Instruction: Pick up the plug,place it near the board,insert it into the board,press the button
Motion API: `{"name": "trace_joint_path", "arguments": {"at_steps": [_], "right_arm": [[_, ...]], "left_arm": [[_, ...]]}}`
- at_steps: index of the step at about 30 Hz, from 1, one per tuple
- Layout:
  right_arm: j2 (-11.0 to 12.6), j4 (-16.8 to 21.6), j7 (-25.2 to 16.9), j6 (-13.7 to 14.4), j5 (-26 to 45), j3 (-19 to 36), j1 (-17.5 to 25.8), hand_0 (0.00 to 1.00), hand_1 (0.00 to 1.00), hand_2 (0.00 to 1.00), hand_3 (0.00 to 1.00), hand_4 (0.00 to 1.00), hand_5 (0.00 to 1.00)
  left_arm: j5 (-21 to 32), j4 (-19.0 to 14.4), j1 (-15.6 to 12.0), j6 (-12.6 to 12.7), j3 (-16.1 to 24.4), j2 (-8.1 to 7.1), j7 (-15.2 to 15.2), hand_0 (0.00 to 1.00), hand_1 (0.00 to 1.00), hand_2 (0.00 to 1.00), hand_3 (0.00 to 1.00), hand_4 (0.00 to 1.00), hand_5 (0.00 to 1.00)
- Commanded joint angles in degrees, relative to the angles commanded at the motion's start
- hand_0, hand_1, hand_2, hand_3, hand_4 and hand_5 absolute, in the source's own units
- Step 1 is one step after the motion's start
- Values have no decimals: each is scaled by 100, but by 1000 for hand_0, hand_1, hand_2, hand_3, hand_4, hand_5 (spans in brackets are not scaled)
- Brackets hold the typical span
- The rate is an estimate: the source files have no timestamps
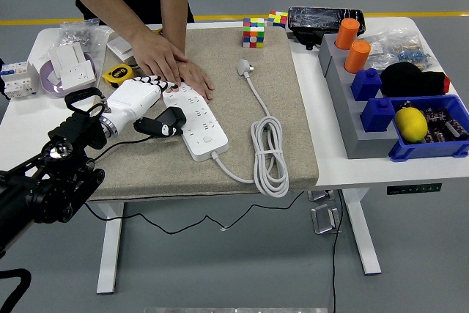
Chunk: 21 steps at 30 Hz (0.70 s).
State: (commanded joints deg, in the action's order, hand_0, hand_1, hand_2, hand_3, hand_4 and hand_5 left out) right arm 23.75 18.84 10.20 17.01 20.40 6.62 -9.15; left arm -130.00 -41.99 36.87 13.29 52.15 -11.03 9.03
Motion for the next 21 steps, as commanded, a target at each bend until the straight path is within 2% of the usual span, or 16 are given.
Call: {"name": "trace_joint_path", "arguments": {"at_steps": [3,4,7,9,10,12,17,19,21], "right_arm": [[-7,1,1,1,-1,0,11,817,799,785,798,998,998],[-8,1,0,3,-5,4,12,816,799,785,797,998,998],[-11,1,-1,7,-14,20,13,816,799,785,797,998,998],[-13,3,0,8,-23,30,23,816,799,785,797,998,998],[-15,1,0,9,-22,33,32,816,800,785,797,998,998],[-19,-1,3,7,-18,25,43,816,800,785,797,998,998],[-42,-3,-2,21,-43,68,80,815,801,786,797,998,998],[-47,16,-14,48,-70,49,94,815,801,786,797,998,998],[-56,35,-72,133,-111,35,104,815,801,786,797,998,998]], "left_arm": [[0,-93,-60,-23,127,-12,97,823,940,892,890,998,652],[0,-139,-90,-35,199,-16,129,877,985,954,928,998,998],[0,-373,-231,-83,491,-25,186,877,985,954,928,998,998],[0,-643,-404,-94,760,-9,181,877,985,954,928,998,998],[19,-802,-512,-109,915,13,170,958,998,985,949,998,998],[348,-1207,-752,-137,1274,78,122,958,998,985,949,998,998],[1508,-2337,-1579,-359,2142,427,-279,938,985,972,946,998,998],[1992,-2820,-1912,-456,2313,529,-511,938,985,972,946,998,998],[2476,-3218,-2179,-515,2346,569,-674,938,985,972,946,998,998]]}}
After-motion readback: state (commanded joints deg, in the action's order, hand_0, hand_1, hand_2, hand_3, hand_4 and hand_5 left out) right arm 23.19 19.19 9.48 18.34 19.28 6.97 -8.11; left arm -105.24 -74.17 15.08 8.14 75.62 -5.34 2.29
